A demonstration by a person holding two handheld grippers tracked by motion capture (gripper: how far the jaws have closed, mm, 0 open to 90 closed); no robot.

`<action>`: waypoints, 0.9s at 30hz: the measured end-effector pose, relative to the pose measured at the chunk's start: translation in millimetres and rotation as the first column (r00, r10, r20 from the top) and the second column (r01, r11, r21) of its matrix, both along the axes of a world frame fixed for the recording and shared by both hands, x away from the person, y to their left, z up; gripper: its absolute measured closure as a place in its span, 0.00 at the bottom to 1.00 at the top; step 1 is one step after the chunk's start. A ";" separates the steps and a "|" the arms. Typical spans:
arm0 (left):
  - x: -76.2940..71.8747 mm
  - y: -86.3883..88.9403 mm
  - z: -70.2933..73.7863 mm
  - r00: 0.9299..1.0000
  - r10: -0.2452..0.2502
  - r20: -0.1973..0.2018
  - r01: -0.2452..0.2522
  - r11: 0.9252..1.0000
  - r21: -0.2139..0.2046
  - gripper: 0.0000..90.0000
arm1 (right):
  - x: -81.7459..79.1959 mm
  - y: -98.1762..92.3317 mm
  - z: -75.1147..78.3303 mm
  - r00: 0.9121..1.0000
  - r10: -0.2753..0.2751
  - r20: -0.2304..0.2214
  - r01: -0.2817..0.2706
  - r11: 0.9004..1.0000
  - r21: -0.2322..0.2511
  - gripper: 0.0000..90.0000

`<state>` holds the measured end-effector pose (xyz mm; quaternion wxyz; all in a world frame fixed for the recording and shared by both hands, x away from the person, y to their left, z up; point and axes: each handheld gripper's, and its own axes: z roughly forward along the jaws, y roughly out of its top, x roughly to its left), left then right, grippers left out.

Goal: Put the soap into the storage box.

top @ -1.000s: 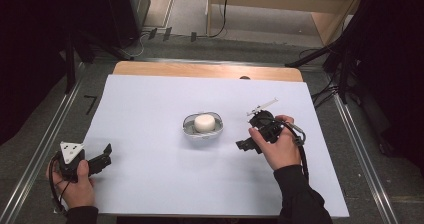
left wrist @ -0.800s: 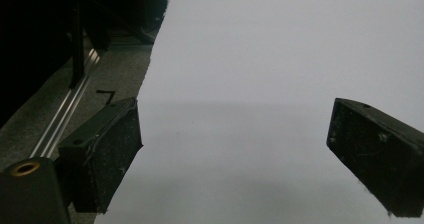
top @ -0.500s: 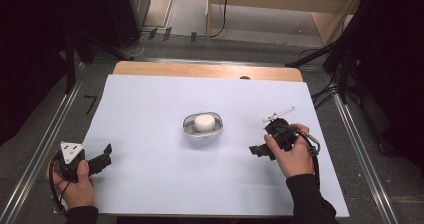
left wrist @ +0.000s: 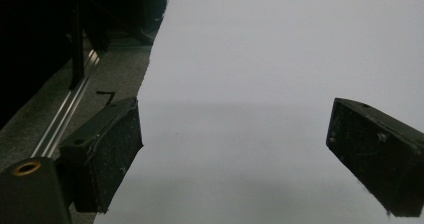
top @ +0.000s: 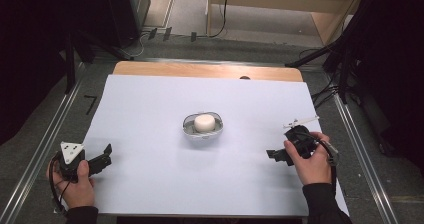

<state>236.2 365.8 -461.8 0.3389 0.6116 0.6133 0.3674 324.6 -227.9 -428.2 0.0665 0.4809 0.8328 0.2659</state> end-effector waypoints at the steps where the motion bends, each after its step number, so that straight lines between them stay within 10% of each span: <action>1: -0.1 0.1 0.0 1.000 -0.002 0.001 0.002 1.000 -0.001 0.09 | -2.4 -5.7 -2.5 1.000 -0.010 0.003 0.010 1.000 0.004 0.04; 27: 0.2 -0.8 -0.2 1.000 -0.010 -0.001 0.010 1.000 0.004 0.09 | -36.8 -64.6 -27.8 0.987 -0.132 0.087 0.126 0.990 0.066 0.11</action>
